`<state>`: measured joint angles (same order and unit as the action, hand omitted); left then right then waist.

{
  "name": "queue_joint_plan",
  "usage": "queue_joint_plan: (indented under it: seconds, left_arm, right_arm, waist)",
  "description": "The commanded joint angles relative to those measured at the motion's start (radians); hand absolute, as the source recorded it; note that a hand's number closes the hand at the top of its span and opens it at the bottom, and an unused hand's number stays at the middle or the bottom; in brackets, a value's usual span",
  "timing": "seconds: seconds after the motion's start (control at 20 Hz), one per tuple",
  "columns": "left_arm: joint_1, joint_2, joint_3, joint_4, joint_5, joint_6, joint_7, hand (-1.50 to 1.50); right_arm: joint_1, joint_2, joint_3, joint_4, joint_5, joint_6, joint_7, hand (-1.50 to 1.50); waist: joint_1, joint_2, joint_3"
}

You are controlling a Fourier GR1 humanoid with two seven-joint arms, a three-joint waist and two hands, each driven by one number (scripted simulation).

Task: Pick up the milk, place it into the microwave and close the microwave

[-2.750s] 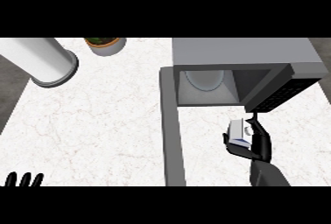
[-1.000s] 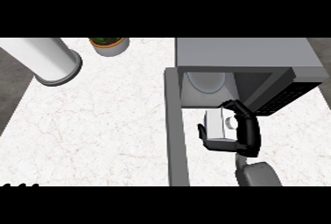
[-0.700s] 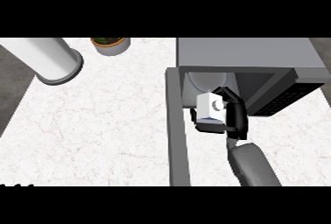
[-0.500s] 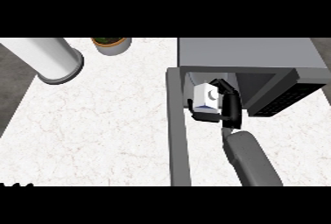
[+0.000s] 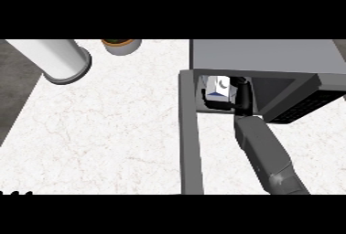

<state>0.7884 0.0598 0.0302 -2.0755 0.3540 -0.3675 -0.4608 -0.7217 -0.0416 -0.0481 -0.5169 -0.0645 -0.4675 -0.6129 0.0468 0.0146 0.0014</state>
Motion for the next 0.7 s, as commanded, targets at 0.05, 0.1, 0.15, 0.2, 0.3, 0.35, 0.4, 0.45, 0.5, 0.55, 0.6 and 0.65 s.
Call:
queue_joint_plan:
  seconds: [0.05,0.1,0.15,0.2,0.3,0.35,0.4,0.45,0.5,0.55,0.6,0.65]
  left_arm:
    - [-0.016,-0.016,-0.043,-0.040,-0.020,0.017,0.042,-1.50]
    - [-0.018,-0.046,-0.062,0.021,-0.074,0.020,-0.012,-1.50]
    - [-0.019,0.018,0.014,-0.004,0.020,-0.017,0.018,-1.50]
    - [-0.021,0.004,-0.022,-0.037,-0.003,-0.001,0.040,-1.50]
    - [-0.051,0.008,-0.002,0.034,-0.004,-0.018,0.007,-1.50]
    - [-0.027,0.012,-0.002,0.028,-0.010,-0.042,-0.023,-1.50]
    - [-0.043,0.025,0.011,0.040,0.009,-0.046,-0.008,-1.50]
    - [-0.018,0.025,0.001,0.011,-0.003,-0.042,0.006,-1.50]
    - [-0.077,0.020,0.002,0.025,-0.001,-0.018,0.021,-1.50]
    - [-0.008,0.019,-0.002,0.040,-0.002,-0.060,-0.020,-1.50]
    - [-0.051,0.008,-0.013,0.049,-0.001,-0.035,0.006,-1.50]
    - [-0.065,0.023,0.016,0.041,-0.004,-0.025,0.009,-1.50]
  right_arm:
    - [-0.082,-0.011,-0.027,0.201,0.041,-0.067,-0.069,1.50]
    - [-0.119,-0.048,-0.033,0.223,0.040,-0.036,-0.045,1.50]
    - [-0.120,-0.037,-0.043,0.239,0.038,-0.057,-0.079,1.50]
    - [-0.121,-0.026,-0.044,0.252,0.043,-0.074,-0.106,1.50]
    - [-0.168,-0.084,-0.045,0.292,0.054,-0.053,-0.066,1.50]
    - [-0.150,-0.093,-0.052,0.294,0.053,-0.060,-0.106,1.50]
    - [-0.173,-0.094,-0.039,0.312,0.071,-0.083,-0.093,1.50]
    - [-0.155,-0.084,-0.042,0.311,0.072,-0.090,-0.144,1.50]
    - [-0.196,-0.110,-0.031,0.331,0.087,-0.094,-0.101,1.50]
    - [-0.183,-0.126,-0.038,0.336,0.085,-0.096,-0.123,1.50]
    - [-0.194,-0.112,-0.027,0.334,0.102,-0.153,-0.144,1.50]
    - [-0.224,-0.115,-0.024,0.338,0.111,-0.192,-0.133,1.50]
  waist:
    - [0.017,0.009,0.002]
    - [0.020,0.008,0.001]
    - [0.032,0.014,0.002]
    - [0.035,0.017,0.003]
    - [0.035,0.017,0.001]
    - [0.047,0.019,0.002]
    - [0.050,0.022,0.002]
    - [0.043,0.018,0.002]
    - [0.052,0.029,0.003]
    - [0.059,0.022,0.002]
    - [0.058,0.029,0.003]
    - [0.063,0.030,0.002]
